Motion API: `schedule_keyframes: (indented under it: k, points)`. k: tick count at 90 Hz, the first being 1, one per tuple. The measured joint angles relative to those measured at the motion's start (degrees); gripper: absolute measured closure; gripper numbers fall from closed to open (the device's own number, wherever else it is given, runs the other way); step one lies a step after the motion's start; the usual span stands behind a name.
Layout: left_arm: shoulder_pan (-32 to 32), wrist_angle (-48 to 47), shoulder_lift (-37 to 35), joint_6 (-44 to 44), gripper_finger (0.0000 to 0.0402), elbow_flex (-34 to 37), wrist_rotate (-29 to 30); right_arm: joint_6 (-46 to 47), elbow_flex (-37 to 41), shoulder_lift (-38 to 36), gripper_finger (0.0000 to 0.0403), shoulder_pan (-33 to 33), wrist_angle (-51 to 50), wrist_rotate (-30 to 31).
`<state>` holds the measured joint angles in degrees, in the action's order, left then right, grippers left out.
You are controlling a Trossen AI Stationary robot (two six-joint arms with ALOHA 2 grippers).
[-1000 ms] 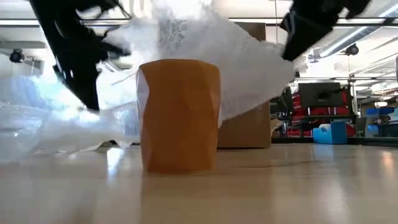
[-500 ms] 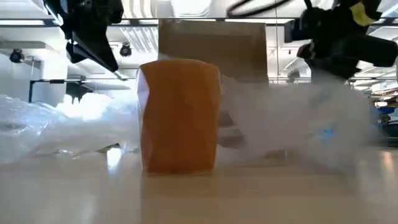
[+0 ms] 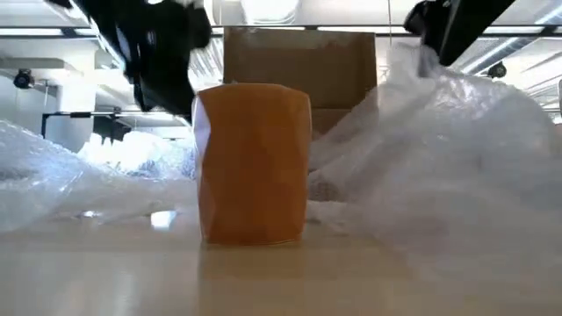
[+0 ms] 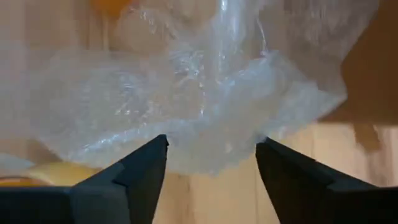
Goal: Wrap mug
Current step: Wrap the orange mug with bubble wrap
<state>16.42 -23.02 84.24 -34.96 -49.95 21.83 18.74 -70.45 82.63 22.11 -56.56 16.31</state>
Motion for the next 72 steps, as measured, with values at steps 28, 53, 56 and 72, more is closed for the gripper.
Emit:
schedule_keyframes:
  k: [28, 53, 56, 72]
  points:
    - [-0.4, -11.1, 10.9, -8.1, 0.0402, 0.0, -6.0, -4.6, 0.3, 2.9, 0.0182, 0.0, 2.8, 7.7]
    - [2.0, -13.8, 8.3, -12.7, 0.0402, 0.2, -11.8, -8.2, -3.3, 2.9, 0.0201, 0.0, 3.7, 7.7]
    - [2.1, -13.8, 7.5, -12.7, 0.0402, 0.2, -11.9, -9.2, -3.3, 3.0, 0.0202, 0.0, 4.5, 7.6]
    - [2.0, -12.1, 5.1, -12.2, 0.0402, 0.2, -10.4, -13.1, 0.9, 5.8, 0.0203, -0.4, 14.6, 5.8]
